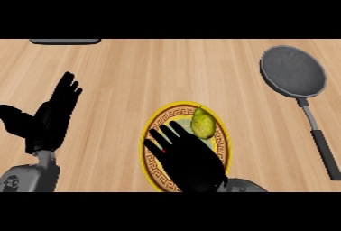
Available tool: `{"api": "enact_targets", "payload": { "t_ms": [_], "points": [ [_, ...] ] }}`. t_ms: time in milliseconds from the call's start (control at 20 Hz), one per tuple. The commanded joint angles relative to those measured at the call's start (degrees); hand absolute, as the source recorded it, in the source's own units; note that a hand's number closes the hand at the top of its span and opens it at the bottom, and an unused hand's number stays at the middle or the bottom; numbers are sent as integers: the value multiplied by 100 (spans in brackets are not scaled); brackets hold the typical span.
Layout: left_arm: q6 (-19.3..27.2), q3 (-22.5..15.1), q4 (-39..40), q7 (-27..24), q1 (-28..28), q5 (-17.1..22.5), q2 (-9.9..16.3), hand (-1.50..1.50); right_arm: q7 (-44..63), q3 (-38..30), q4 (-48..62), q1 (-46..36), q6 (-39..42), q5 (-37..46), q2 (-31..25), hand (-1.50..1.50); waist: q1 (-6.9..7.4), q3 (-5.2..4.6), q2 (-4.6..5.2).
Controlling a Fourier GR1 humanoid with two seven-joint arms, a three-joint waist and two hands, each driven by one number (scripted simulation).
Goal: Pick the tomato from the plate and place it in the pan
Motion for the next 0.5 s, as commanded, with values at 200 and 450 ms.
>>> {"api": "enact_targets", "payload": {
  "t_ms": [200,450],
  "points": [
    [-152,233,-246,326,-120,-30,-12,0,-358,-112,583,41,-125,608,485,-150,-6,1,0],
    [-361,343,-165,4,175,19,-107,0,-928,-411,1097,14,-271,816,271,-150,0,1,1]
  ]
}}
